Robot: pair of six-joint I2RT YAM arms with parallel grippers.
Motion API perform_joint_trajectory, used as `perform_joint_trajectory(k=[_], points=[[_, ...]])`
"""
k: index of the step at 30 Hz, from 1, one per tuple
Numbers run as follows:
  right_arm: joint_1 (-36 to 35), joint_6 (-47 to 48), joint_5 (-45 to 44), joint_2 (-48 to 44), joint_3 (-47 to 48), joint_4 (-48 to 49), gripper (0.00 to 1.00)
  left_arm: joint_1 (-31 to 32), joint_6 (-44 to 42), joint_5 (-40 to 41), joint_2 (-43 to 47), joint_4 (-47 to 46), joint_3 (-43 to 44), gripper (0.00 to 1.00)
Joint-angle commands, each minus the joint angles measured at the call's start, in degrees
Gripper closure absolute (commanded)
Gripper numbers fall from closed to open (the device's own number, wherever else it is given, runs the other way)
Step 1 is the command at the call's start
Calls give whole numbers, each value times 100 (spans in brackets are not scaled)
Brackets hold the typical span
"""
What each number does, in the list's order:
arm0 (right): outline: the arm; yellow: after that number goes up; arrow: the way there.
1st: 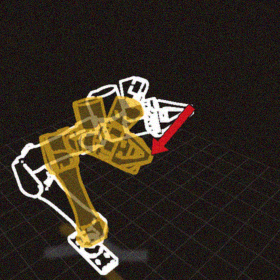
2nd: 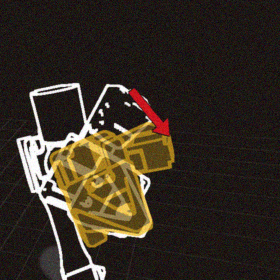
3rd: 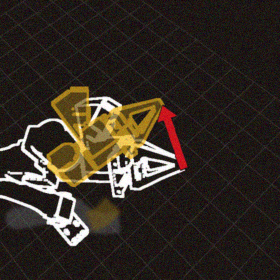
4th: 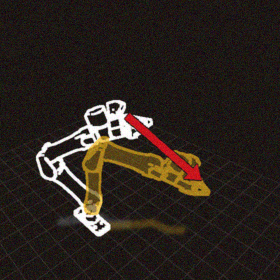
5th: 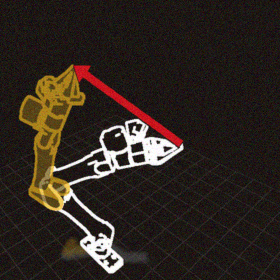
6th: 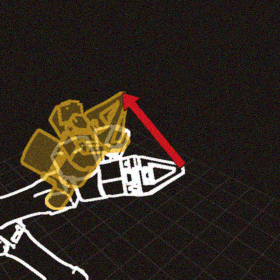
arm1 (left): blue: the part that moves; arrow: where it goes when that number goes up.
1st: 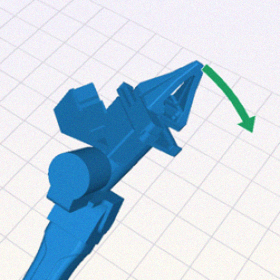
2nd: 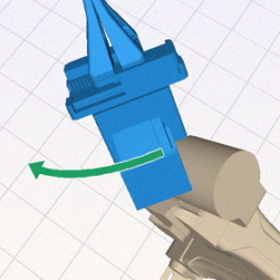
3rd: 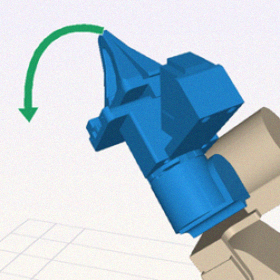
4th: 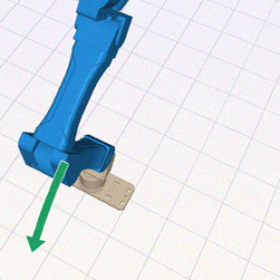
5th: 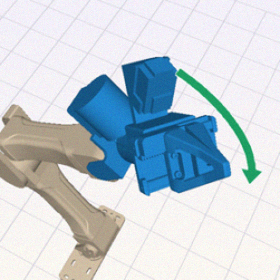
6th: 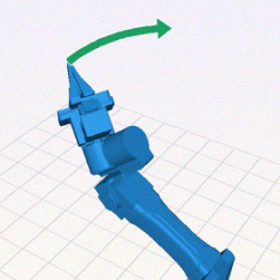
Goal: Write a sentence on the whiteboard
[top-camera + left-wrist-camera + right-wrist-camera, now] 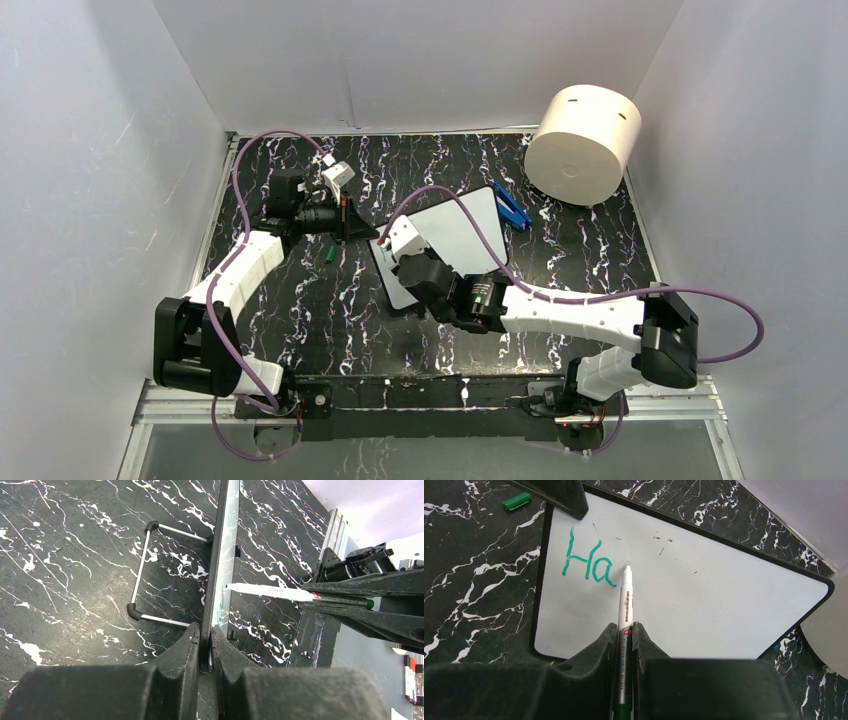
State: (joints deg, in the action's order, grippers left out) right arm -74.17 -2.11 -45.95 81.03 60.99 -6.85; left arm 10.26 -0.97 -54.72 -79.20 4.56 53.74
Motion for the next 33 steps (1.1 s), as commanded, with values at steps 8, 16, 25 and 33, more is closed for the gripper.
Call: perform_joint_trajectory(k=[8, 16, 25, 33], points=[[56, 59, 73, 77, 189, 351, 100, 95, -210, 262, -157, 304, 11, 100], [71, 53, 87, 173, 242, 297, 100, 99, -210, 260, -157, 309, 23, 100], [104, -29, 86, 245, 238, 153, 100, 99, -204, 260, -163, 317, 18, 100], [108, -307, 254, 264, 299, -330, 100, 99, -217, 261, -157, 311, 23, 100]])
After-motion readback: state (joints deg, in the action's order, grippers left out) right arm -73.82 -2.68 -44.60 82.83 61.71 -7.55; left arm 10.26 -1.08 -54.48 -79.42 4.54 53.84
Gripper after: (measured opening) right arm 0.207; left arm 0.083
